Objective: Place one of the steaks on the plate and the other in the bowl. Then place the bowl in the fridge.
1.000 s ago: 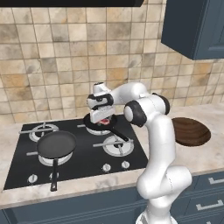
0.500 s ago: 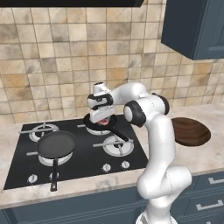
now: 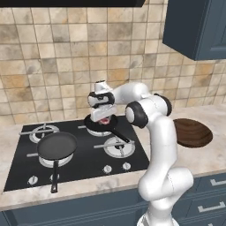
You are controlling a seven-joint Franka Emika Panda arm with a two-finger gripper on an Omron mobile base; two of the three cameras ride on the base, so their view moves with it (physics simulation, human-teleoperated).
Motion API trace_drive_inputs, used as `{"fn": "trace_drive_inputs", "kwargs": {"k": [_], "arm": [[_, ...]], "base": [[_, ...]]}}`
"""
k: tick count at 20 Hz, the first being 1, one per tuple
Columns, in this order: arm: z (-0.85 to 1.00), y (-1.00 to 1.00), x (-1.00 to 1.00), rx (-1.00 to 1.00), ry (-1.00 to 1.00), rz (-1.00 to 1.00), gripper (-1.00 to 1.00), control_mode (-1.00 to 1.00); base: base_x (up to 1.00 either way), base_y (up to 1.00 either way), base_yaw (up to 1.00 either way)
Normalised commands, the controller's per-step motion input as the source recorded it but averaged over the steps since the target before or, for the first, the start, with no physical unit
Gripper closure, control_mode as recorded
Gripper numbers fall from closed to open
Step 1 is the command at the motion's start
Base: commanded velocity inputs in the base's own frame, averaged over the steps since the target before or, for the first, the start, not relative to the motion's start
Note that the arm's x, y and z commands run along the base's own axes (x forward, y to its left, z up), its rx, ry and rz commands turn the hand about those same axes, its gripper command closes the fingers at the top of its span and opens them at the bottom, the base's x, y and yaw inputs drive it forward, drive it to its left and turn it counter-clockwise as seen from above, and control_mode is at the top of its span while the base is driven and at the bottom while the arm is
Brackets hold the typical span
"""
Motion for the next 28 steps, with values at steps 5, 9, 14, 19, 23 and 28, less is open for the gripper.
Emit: {"fn": "trace_drive_inputs", "kwargs": {"k": [5, 9, 14, 19, 23, 28], "arm": [[0.85, -0.61, -0.74, 0.24, -0.06, -0.09, 1.00, -1.00], [0.88, -0.53, -1.00, 0.11, -0.17, -0.03, 1.00, -1.00], [0.32, -0.46, -1.00, -0.07, -0.10, 0.00, 1.00, -1.00], [0.19, -0.81, -1.00, -0.07, -0.02, 0.00, 1.00, -1.00], [0.18, -1.00, -0.91, 0.06, 0.00, -0.01, 1.00, -1.00], [0.01, -1.00, -0.70, 0.01, 0.02, -0.05, 1.00, -1.00]], "base": [[0.00, 0.00, 0.00], [0.00, 0.00, 0.00], [0.00, 0.00, 0.00], [0.00, 0.00, 0.00], [0.00, 0.00, 0.00], [0.00, 0.00, 0.00]]}}
